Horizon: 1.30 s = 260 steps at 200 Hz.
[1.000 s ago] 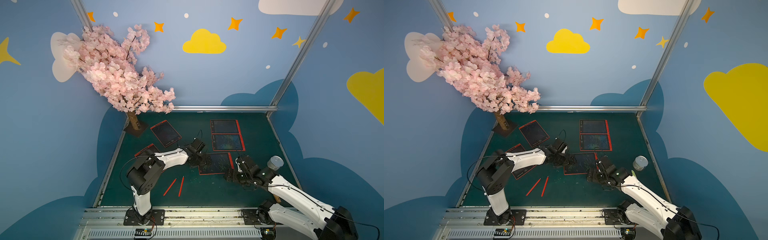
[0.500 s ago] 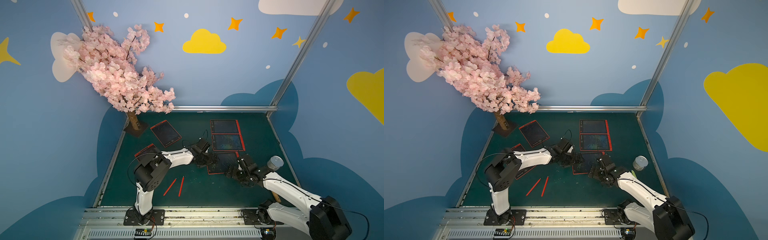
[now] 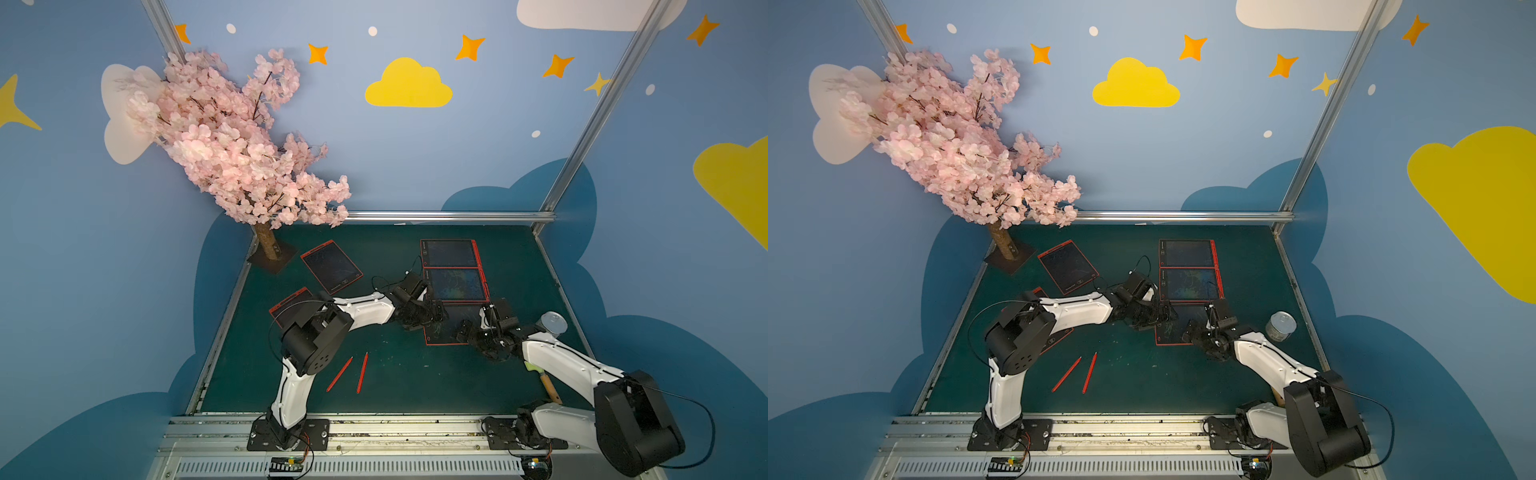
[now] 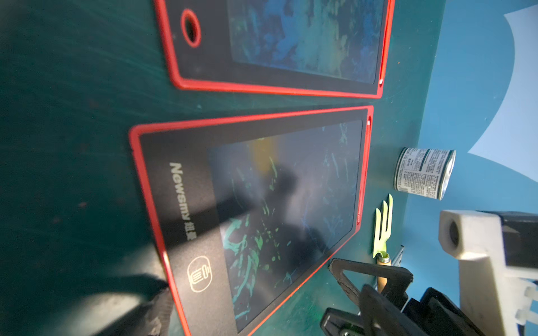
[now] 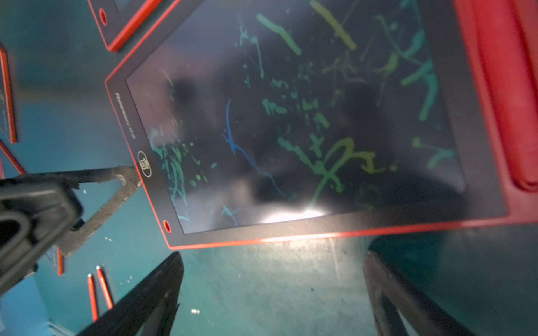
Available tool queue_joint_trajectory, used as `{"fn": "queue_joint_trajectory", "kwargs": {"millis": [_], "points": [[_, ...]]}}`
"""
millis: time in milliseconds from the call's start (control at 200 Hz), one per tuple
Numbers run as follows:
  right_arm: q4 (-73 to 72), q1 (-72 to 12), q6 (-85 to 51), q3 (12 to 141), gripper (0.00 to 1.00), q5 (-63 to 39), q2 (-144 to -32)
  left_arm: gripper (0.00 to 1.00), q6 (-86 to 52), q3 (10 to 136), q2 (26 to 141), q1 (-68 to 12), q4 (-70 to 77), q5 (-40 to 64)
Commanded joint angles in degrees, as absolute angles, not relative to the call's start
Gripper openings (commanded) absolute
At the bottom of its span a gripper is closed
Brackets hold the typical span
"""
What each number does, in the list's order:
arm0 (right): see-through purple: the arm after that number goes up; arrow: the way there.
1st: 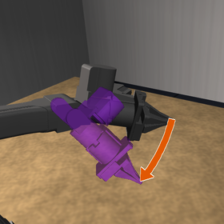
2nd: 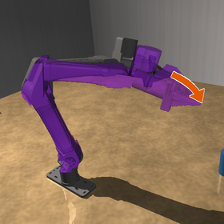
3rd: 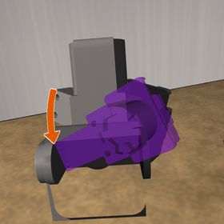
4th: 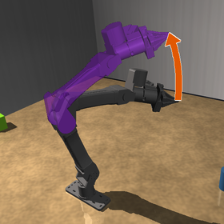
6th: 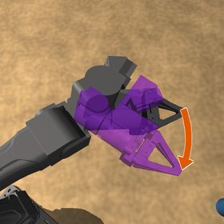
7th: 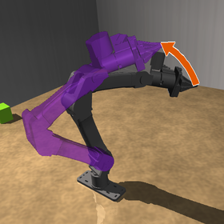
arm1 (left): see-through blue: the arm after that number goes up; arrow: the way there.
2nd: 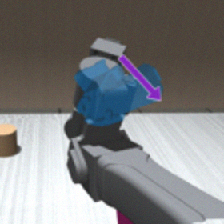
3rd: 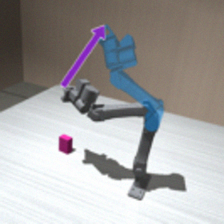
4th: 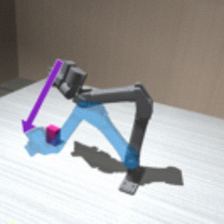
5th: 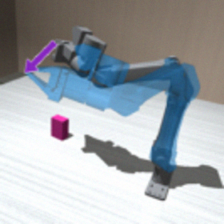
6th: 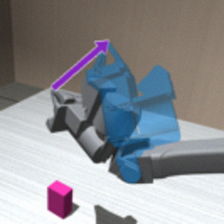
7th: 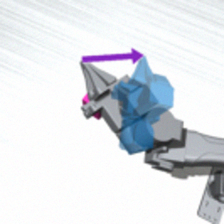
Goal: Place the stylus back onto the writing tablet
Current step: Move the writing tablet to the center of the board.
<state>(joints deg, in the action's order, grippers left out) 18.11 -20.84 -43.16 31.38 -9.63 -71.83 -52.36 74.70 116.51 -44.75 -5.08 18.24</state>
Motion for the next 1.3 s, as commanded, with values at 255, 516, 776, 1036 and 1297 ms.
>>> {"fn": "queue_joint_trajectory", "kwargs": {"millis": [255,516,776,1036,1297], "points": [[18.9,-16.3,-35.8,35.2,0.94,-17.3,-83.8,0.99,-51.3,76.7,121.8,-44.0,-8.9,18.1],[18.8,-16.2,-35.4,36.2,0.94,-16.2,-85.0,0.99,-50.7,78.4,123.1,-43.0,-8.7,19.5],[21.5,-16.1,-33.7,36.2,0.94,-15.3,-80.6,0.99,-48.2,76.9,119.5,-42.0,-10.4,18.6],[27.1,-17.8,-28.4,35.4,0.94,-17.3,-68.1,0.99,-40.0,72.7,108.1,-36.1,-20.1,13.9],[31.0,-20.6,-27.4,36.5,0.93,-19.2,-58.7,0.99,-31.5,71.5,102.4,-25.8,-29.5,8.1]]}}
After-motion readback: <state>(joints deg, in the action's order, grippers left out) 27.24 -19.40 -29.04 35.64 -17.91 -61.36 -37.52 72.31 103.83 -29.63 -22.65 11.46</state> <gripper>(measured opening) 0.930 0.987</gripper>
